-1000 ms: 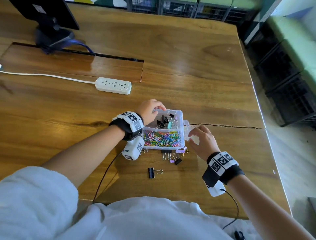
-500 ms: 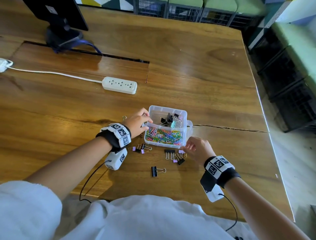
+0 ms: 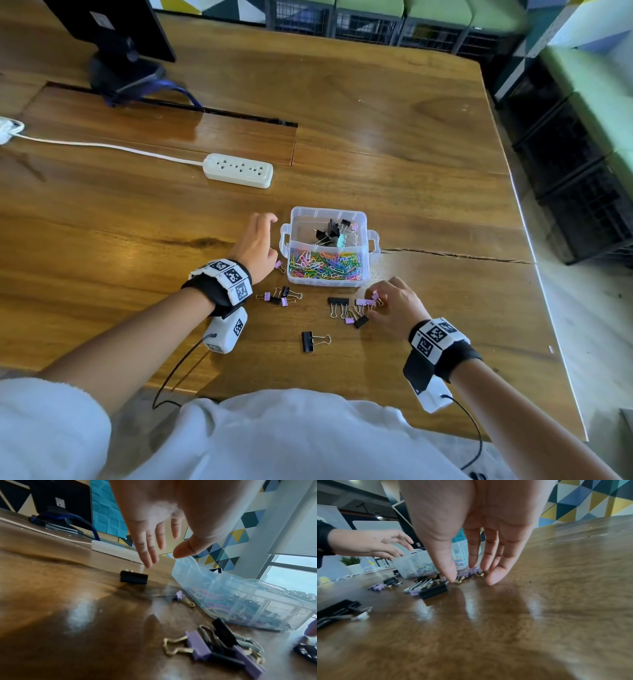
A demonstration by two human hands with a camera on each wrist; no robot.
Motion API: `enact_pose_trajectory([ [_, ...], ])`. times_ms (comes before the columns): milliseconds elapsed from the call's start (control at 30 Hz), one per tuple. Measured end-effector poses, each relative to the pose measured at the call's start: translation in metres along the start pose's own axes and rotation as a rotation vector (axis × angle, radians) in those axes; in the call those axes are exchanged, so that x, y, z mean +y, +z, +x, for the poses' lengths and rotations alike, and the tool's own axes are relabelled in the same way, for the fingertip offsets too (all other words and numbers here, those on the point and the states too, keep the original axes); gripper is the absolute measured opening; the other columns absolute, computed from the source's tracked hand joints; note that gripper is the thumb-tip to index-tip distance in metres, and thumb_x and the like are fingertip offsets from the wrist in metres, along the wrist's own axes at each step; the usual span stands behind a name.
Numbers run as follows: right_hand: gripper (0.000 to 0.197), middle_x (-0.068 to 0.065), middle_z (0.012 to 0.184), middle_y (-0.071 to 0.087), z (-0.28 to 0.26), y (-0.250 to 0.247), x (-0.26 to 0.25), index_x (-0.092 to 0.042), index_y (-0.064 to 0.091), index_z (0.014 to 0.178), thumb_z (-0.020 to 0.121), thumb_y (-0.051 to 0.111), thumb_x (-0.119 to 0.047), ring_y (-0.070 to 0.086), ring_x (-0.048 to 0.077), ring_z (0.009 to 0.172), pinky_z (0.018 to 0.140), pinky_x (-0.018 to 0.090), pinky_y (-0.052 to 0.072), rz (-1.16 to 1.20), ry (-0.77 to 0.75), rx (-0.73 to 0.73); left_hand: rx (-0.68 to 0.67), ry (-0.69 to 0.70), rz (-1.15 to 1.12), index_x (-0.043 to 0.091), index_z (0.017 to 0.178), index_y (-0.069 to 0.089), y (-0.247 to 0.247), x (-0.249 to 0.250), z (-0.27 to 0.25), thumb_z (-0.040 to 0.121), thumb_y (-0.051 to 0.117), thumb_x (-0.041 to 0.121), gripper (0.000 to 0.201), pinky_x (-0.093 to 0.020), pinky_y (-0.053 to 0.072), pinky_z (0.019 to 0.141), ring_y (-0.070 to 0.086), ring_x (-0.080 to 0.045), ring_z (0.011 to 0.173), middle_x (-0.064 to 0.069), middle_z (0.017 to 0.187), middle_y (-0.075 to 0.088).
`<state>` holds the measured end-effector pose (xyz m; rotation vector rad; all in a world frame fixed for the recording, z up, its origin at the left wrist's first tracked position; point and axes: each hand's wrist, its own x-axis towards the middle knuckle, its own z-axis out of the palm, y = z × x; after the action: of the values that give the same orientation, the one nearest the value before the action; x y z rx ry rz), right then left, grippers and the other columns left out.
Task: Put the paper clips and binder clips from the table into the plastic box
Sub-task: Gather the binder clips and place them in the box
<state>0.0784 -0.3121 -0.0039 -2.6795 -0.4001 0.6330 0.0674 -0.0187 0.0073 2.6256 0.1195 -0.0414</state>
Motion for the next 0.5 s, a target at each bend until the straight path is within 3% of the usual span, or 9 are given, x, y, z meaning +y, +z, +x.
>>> enact_pose_trajectory([
  [100, 0.053, -0.004, 0.107, 0.044, -0.002, 0.005, -0.009, -0.021, 0.052, 0.123, 0.075, 0.069, -0.038, 0.049, 0.013, 0.093, 0.082, 0.023, 0.044, -0.001, -0.055, -0.055, -0.120, -0.087, 0.061, 0.005, 0.129, 0.040, 0.004, -0.004, -0.005, 0.087, 0.055, 0.010, 0.045, -0.029, 0.047, 0.082, 0.055, -0.024, 0.104, -0.013, 0.129, 0.045],
  [267, 0.076, -0.006, 0.122, 0.039, -0.007, 0.010, -0.025, -0.032, 0.044, 0.130, 0.064, 0.072, -0.056, 0.036, 0.010, 0.113, 0.098, 0.030, 0.042, -0.036, -0.126, -0.132, -0.292, -0.028, 0.159, 0.013, 0.129, 0.050, 0.010, -0.006, -0.013, 0.087, 0.056, 0.033, 0.047, -0.036, 0.034, 0.107, 0.036, -0.026, 0.125, -0.008, 0.132, 0.042],
  [400, 0.071, -0.003, 0.127, 0.039, -0.009, 0.012, -0.028, -0.034, 0.046, 0.128, 0.065, 0.074, -0.050, 0.034, 0.014, 0.121, 0.102, 0.035, 0.040, -0.071, -0.163, -0.164, -0.370, 0.009, 0.175, 0.019, 0.135, 0.045, 0.010, -0.004, -0.024, 0.075, 0.066, 0.054, 0.072, -0.037, 0.038, 0.107, 0.031, -0.021, 0.130, -0.001, 0.138, 0.035],
  [500, 0.054, -0.003, 0.123, 0.042, -0.011, 0.010, -0.029, -0.030, 0.056, 0.119, 0.070, 0.073, -0.043, 0.039, 0.012, 0.110, 0.099, 0.032, 0.040, -0.050, -0.168, -0.178, -0.414, 0.035, 0.201, 0.021, 0.133, 0.044, 0.011, -0.004, -0.035, 0.068, 0.071, 0.057, 0.079, -0.036, 0.042, 0.103, 0.034, -0.017, 0.127, 0.003, 0.137, 0.034],
])
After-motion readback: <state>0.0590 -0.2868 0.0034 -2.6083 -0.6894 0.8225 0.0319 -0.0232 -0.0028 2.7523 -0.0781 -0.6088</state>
